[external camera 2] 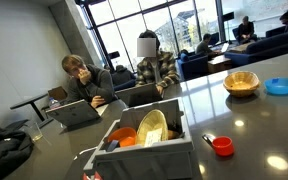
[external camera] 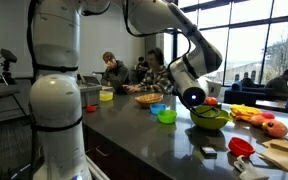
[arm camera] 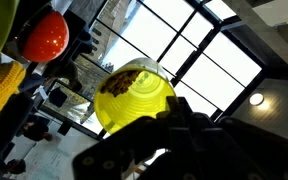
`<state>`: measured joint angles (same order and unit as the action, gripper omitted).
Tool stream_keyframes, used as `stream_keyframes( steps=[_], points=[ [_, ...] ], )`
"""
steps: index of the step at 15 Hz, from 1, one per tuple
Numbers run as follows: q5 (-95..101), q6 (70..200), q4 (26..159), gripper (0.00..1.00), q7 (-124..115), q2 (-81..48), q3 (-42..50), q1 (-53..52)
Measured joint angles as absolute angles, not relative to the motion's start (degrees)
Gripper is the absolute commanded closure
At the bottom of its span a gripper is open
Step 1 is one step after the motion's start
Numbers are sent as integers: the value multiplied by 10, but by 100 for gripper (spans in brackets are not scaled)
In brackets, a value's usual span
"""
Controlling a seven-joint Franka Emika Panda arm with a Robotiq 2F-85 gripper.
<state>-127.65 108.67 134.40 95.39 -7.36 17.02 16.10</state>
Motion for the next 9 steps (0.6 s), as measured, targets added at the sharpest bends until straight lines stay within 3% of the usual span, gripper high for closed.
stream_keyframes(
  steps=[9],
  points=[
    [-1305,1045,1348,99,975,-101,172,162]
  ],
)
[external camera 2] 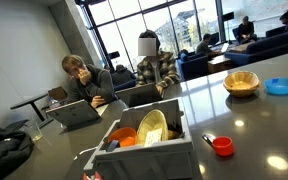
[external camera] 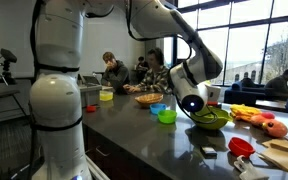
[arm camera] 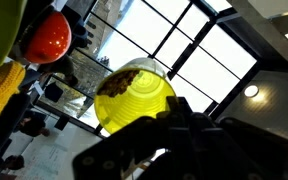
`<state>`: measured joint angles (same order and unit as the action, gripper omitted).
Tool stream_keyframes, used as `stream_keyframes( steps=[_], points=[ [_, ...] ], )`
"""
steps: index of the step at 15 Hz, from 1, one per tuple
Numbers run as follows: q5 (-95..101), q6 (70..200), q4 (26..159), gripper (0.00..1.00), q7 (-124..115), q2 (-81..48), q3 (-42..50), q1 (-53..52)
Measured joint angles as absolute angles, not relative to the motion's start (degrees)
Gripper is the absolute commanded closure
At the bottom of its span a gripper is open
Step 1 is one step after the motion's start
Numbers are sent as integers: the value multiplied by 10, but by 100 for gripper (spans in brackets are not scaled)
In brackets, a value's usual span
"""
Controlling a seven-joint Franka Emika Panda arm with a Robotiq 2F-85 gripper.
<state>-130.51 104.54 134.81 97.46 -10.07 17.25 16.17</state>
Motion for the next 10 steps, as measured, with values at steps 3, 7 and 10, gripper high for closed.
stream_keyframes(
  steps=[3,7,10],
  points=[
    [-1315,1023,1351,99,986,-122,177,165],
    [-1324,997,1353,99,998,-147,186,170],
    [-1330,985,1354,99,1005,-158,190,172]
  ],
)
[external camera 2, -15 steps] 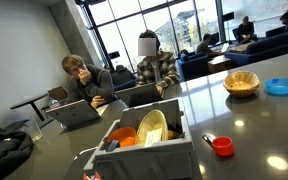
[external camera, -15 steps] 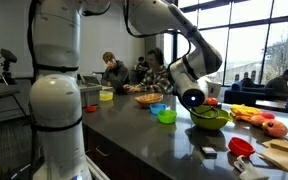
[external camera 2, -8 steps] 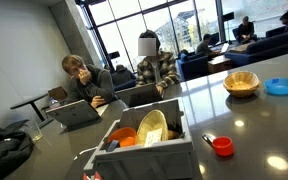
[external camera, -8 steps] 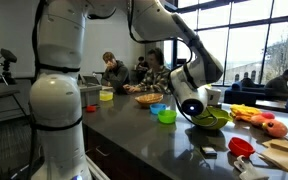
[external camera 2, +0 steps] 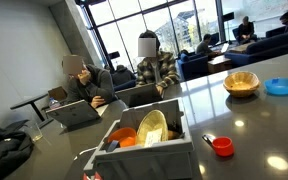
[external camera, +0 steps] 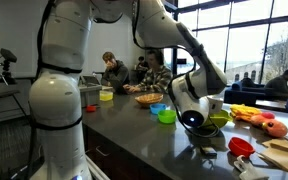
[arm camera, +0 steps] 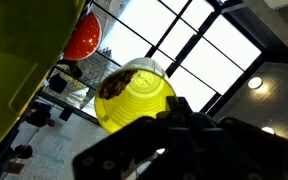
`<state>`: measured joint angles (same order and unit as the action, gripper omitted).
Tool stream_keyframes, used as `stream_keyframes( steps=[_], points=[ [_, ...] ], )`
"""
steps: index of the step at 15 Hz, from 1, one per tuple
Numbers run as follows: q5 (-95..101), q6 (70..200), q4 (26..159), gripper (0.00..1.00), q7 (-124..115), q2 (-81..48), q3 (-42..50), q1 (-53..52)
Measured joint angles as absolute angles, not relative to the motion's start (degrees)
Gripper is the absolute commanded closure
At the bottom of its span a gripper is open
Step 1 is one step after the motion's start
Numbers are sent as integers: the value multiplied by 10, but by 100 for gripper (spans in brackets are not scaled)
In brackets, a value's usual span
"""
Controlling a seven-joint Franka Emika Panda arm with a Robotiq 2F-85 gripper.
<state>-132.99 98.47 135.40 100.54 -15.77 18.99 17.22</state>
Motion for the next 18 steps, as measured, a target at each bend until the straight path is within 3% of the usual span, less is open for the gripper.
stream_keyframes(
  steps=[18],
  points=[
    [-1337,948,1354,99,1021,-169,195,174]
  ],
)
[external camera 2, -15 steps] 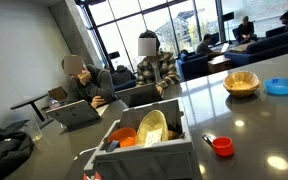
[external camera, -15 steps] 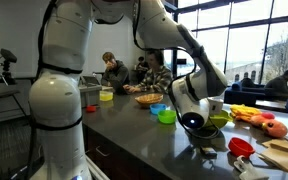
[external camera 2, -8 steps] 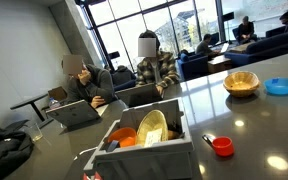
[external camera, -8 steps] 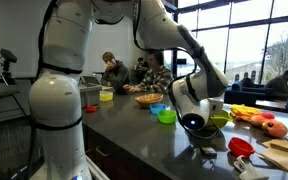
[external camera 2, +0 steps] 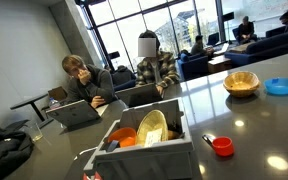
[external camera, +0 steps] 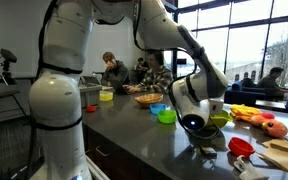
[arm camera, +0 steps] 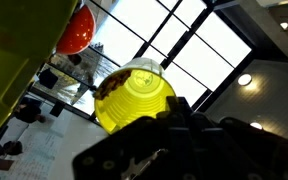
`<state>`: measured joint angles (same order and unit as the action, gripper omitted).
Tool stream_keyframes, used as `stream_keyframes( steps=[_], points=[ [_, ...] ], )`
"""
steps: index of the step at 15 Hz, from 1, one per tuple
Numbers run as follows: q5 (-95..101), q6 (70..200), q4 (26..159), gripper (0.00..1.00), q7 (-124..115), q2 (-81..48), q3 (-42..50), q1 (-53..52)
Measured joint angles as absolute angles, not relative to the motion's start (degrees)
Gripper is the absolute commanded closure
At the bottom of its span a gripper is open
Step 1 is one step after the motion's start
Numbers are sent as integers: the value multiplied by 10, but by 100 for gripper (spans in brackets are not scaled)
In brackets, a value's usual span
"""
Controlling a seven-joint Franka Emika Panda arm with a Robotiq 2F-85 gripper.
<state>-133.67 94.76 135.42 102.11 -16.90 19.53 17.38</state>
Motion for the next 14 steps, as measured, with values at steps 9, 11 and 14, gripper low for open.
stream_keyframes(
  steps=[9,11,14],
  points=[
    [-1362,941,1355,99,1021,-171,195,174],
    [-1363,941,1355,99,1021,-171,195,174],
    [-1363,941,1355,99,1021,-171,195,174]
  ],
)
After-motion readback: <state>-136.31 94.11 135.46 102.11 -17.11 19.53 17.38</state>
